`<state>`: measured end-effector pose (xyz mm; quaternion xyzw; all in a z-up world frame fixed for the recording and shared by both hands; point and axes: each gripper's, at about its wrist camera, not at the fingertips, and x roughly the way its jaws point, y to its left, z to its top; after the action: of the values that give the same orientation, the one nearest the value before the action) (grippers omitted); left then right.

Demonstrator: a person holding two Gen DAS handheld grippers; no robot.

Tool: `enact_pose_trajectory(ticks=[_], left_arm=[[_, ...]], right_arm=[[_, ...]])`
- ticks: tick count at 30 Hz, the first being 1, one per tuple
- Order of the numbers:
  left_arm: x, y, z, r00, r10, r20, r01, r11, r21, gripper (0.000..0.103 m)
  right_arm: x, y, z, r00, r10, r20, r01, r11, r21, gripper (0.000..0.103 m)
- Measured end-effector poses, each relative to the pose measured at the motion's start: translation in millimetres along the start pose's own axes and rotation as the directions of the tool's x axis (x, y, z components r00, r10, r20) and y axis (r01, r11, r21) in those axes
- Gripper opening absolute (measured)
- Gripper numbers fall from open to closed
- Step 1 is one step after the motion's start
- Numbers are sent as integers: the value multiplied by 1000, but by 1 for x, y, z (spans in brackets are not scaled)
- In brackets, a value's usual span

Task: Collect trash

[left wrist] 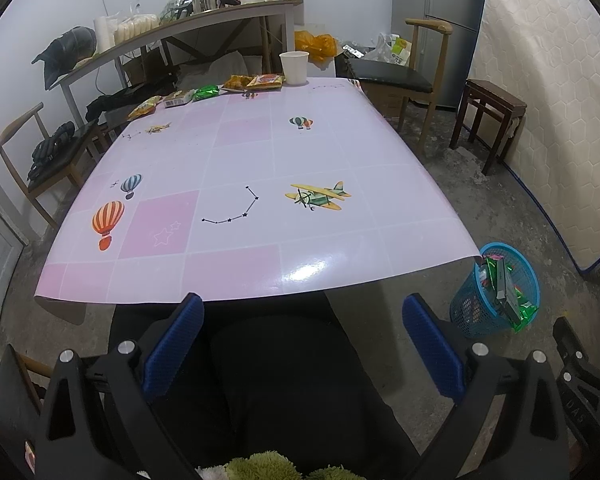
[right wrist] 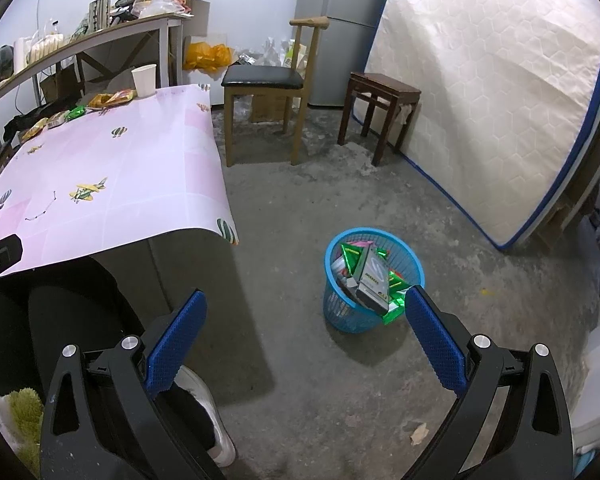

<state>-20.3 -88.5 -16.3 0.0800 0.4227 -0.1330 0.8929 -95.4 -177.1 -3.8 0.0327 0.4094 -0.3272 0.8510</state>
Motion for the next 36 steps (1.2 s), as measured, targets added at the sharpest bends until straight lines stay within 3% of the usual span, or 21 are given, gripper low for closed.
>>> enact_pose_trajectory(ticks=[36], left_arm=[[-1,-6,0,1000,14,-10,-14,1000,1,97]], right_arm=[[-6,20,7,999,50,3,-50,998,39,95]])
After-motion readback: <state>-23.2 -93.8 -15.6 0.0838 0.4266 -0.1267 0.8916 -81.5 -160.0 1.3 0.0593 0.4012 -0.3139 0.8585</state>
